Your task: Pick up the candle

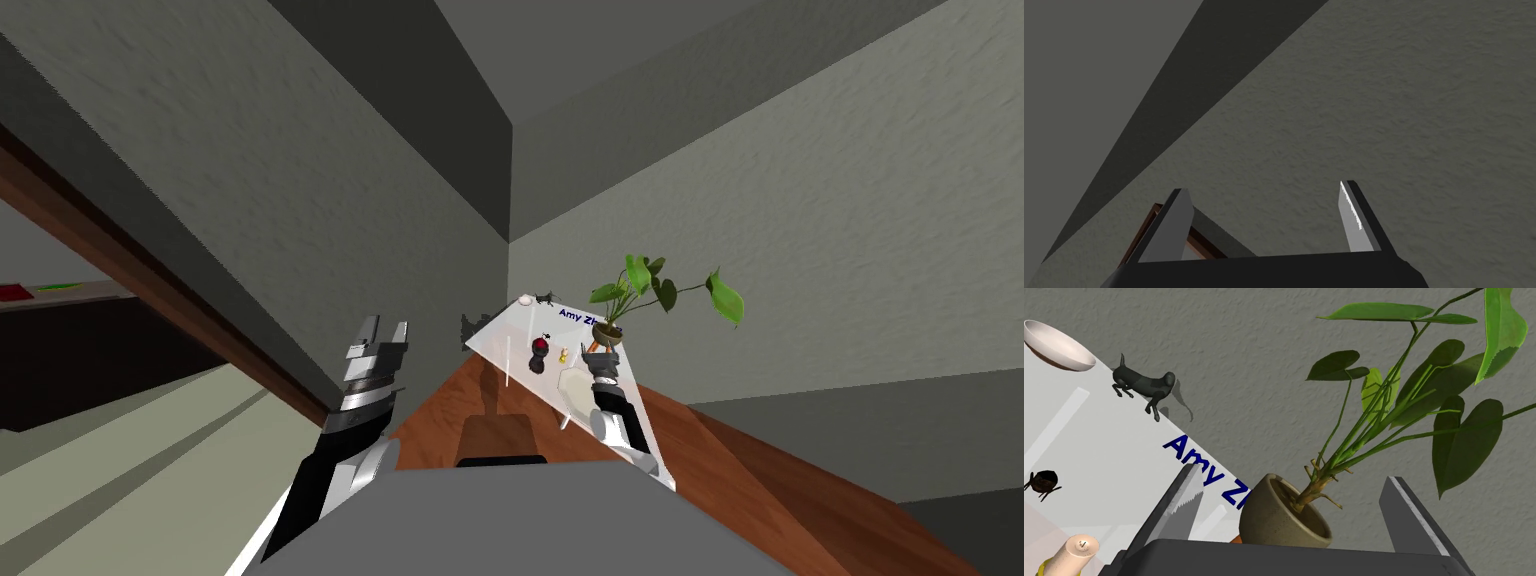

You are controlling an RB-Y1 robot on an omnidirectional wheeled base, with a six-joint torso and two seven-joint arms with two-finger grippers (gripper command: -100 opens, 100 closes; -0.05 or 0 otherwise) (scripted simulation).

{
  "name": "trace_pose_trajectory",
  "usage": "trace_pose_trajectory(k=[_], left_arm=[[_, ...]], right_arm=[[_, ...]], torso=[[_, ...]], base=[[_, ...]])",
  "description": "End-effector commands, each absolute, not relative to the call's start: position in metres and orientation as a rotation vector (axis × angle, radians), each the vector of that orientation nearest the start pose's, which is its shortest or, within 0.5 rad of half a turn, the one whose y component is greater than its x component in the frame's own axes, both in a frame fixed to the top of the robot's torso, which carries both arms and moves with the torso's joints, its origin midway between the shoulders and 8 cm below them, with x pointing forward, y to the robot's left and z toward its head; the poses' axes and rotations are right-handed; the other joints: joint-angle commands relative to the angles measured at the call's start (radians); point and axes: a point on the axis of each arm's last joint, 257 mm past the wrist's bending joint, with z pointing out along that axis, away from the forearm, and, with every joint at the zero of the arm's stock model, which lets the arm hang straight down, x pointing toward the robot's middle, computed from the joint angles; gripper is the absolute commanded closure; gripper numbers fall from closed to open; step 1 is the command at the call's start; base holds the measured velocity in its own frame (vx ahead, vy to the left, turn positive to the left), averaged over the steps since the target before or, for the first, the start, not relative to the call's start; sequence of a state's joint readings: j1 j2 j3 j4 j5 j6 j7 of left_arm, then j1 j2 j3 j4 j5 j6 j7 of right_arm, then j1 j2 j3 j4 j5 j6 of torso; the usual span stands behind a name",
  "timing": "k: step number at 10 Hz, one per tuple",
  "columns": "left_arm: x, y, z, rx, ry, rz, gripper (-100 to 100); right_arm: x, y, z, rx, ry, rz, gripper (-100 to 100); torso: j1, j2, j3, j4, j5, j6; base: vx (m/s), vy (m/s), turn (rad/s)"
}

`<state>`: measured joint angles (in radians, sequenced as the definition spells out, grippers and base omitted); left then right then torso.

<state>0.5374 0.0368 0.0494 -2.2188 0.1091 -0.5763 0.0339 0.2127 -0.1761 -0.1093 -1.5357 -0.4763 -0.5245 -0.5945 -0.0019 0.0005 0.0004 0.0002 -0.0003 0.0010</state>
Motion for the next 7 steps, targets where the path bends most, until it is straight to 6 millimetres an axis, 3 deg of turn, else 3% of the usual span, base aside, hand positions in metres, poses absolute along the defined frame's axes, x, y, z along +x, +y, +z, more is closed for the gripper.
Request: trace_pose_trajectory(k=[1,2,7], left_arm=[[0.334,0.312,0.002,-0.721,0.569,-1.330,0],[0.334,0.312,0.002,-0.721,0.569,-1.330,0],[0.334,0.312,0.002,-0.721,0.569,-1.330,0]], right_arm=[[0.447,-0.414,-0.214,1.539,0.207,1.800,-100],[0.444,-0.417,-0.230,1.583,0.194,1.791,-100],[0.448,-0.448,-0.277,1.739,-0.032,1.829,-100]], torso=[[0.000,0.000,0.000,0.000,0.000,0.000],[0.000,0.000,0.000,0.000,0.000,-0.001],[0.000,0.000,0.000,0.000,0.000,0.000]], base=[[-0.013,-0.006,0.166],[-0.011,-0.009,0.111],[-0.015,-0.009,0.162]])
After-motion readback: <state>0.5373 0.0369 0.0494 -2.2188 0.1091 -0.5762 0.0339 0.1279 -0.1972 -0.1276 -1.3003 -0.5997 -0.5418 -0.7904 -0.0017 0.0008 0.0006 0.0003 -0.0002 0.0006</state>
